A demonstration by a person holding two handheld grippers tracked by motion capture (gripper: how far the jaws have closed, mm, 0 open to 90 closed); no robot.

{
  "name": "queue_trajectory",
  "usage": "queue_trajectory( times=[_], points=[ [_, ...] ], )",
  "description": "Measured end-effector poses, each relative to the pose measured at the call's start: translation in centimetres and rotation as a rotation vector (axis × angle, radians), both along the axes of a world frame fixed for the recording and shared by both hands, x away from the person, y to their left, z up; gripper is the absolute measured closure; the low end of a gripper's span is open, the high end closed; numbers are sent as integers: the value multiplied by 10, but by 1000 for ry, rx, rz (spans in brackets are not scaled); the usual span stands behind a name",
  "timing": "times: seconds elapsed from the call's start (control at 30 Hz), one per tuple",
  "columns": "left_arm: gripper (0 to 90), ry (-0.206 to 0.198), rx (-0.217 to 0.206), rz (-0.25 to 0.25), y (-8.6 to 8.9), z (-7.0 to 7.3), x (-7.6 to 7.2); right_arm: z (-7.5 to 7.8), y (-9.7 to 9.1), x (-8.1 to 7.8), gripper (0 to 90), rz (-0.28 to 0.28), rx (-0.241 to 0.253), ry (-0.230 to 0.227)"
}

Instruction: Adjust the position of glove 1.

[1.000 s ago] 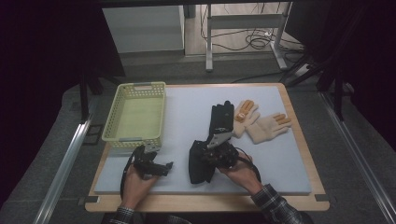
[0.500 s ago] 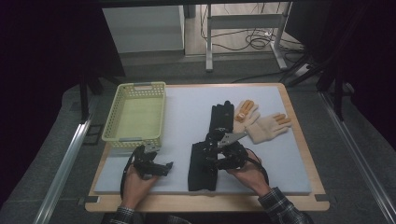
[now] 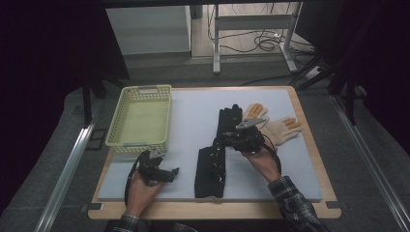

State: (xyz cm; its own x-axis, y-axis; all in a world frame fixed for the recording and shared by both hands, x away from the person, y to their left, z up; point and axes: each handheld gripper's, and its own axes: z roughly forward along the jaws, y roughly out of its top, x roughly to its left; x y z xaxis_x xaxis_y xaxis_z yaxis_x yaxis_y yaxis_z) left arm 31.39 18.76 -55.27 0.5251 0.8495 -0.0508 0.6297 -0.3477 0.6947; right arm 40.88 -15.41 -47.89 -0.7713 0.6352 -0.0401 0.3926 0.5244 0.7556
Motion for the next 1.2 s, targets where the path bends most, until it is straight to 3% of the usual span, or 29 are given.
queue_trajectory(
  times=[0.13,0.23,0.37,0.4,0.57,0.63,0.67,0.7,0.77,0.8,0.87,1.07,1.2],
  points=[
    [8,0,0,0,0,0,0,1,0,18,621,-35,-7,-7],
    [8,0,0,0,0,0,0,-3,6,40,508,-74,-20,-3],
    [8,0,0,0,0,0,0,-9,14,53,410,-89,-45,-12],
    [8,0,0,0,0,0,0,-16,20,63,354,-111,-81,-25],
    [8,0,-1,0,0,0,0,-32,27,79,302,-141,-121,-16],
    [8,0,0,-1,0,0,0,-39,30,83,342,-145,-165,-10],
    [8,0,1,-1,0,0,0,-42,31,84,399,-146,-179,-1],
    [8,0,1,-1,0,0,0,-42,31,84,399,-146,-179,-1],
    [8,0,5,-4,0,0,0,-44,30,84,532,-156,-139,7],
    [8,0,5,-4,0,0,0,-44,30,81,680,-146,-141,-5],
    [8,0,5,-4,0,0,0,-43,31,79,770,-146,-143,4],
    [8,1,5,-4,0,0,0,-40,30,80,827,-155,-140,17],
    [8,2,5,-4,0,0,0,-28,19,81,838,-158,-90,22]
  ],
)
